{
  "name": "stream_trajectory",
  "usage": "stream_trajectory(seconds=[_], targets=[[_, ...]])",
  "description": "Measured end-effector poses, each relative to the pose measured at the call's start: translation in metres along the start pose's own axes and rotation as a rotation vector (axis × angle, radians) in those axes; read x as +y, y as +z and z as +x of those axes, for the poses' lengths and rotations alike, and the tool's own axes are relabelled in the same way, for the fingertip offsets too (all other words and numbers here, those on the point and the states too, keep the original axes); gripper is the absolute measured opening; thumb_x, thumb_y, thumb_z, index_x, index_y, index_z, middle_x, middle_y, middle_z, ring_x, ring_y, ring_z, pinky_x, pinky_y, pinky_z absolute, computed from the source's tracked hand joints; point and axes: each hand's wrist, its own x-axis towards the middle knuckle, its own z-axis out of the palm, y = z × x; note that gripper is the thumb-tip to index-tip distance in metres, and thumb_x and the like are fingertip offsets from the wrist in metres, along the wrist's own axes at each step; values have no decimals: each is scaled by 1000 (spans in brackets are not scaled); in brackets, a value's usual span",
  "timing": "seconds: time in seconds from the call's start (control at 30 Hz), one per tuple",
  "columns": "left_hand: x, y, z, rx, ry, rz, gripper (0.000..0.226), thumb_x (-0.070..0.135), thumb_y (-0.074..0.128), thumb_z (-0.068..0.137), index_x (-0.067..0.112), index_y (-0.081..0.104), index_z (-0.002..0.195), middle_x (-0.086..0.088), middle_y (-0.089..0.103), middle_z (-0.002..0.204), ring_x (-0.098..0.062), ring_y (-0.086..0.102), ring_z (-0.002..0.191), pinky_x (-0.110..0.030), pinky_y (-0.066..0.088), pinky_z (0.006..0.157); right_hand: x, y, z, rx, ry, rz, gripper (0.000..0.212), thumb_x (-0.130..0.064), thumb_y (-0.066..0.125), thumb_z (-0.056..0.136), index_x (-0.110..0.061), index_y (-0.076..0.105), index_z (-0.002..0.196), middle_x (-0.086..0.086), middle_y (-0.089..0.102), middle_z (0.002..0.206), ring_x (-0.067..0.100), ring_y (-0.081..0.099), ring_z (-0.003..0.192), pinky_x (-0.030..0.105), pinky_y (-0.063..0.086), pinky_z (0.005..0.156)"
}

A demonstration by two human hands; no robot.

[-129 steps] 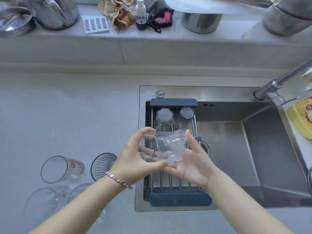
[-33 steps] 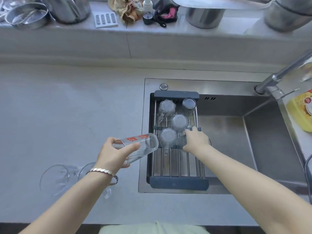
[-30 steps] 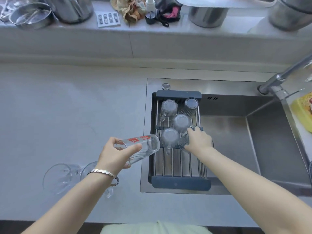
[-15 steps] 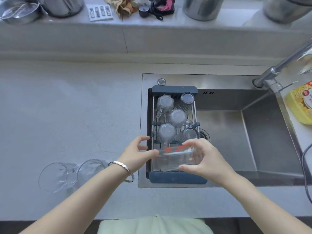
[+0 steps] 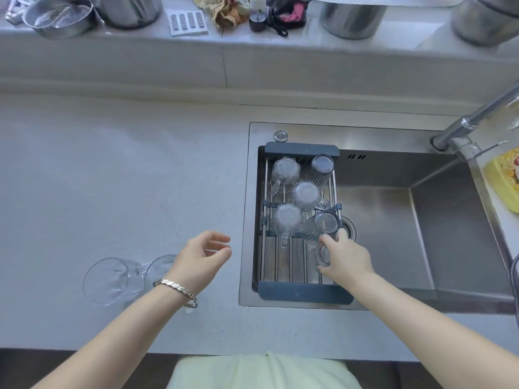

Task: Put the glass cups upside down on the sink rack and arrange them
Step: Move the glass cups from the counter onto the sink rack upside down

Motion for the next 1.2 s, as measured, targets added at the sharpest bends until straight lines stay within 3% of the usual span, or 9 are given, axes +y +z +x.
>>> stream_trajectory(seconds=[0.27,0.4,0.53,0.67,0.77,0.9,1.03,1.1,1.2], targets=[[-3,-9,-4,30,68,29,19,11,58,86,30,57,83,-1,67,96,-18,63,90,-29,51,78,-7,1,-12,3,71,-86,63,-50,66,76,-22,39,126,8,44,123,27,49,112,35,46,83],[-7,-33,-10,92,140,170,16,13,57,87,22,59,101,1,62,101,-16,60,97,-24,45,85,-47,-30,-21,229,-152,-94,56,-34,82,61,-13,61,108,11,59,102,32,59,93,40,50,78],[-31,-81,-10,180,52,554,52,28,59,85,19,43,133,-2,46,138,-20,41,130,-31,33,106,-115,-51,-24,-48,-462,272,57,-23,63,83,-20,40,134,0,46,135,20,41,127,34,37,104],[-67,-124,-17,132,-183,840,92,41,64,76,22,10,147,-4,12,156,-26,15,144,-39,22,115,-183,-34,-21,-227,-622,352,90,-19,73,75,-20,17,146,0,29,151,18,30,138,32,30,111],[-96,-139,-19,84,-261,875,102,38,67,73,23,-2,147,-5,8,157,-27,19,143,-39,28,113,-215,-15,-16,-246,-686,348,95,-13,73,74,-20,12,147,1,26,154,19,30,138,29,28,109],[-127,-139,-15,89,-178,594,94,25,73,69,26,16,144,-1,40,141,-22,49,124,-35,46,97,-227,-4,-10,-226,-668,499,87,-17,80,66,-19,31,139,-1,44,142,19,43,129,25,34,103],[-146,-127,-13,199,-30,314,89,22,84,59,19,34,132,2,48,132,-18,46,126,-32,39,101,-221,0,-15,-185,-618,602,85,-18,82,63,-14,35,134,2,48,133,16,46,122,13,30,92],[-149,-120,-12,212,-21,163,90,30,85,50,27,34,124,8,49,126,-13,45,125,-28,37,101,-213,2,-20,-202,-562,685,86,-20,82,63,-14,34,135,0,44,127,9,45,118,14,29,95],[-142,-107,-11,275,-2,18,83,28,85,47,34,32,111,10,50,118,-9,48,114,-22,33,93,-192,0,-27,-216,-410,901,83,-36,79,53,-32,40,126,-7,42,112,4,48,106,12,35,88]])
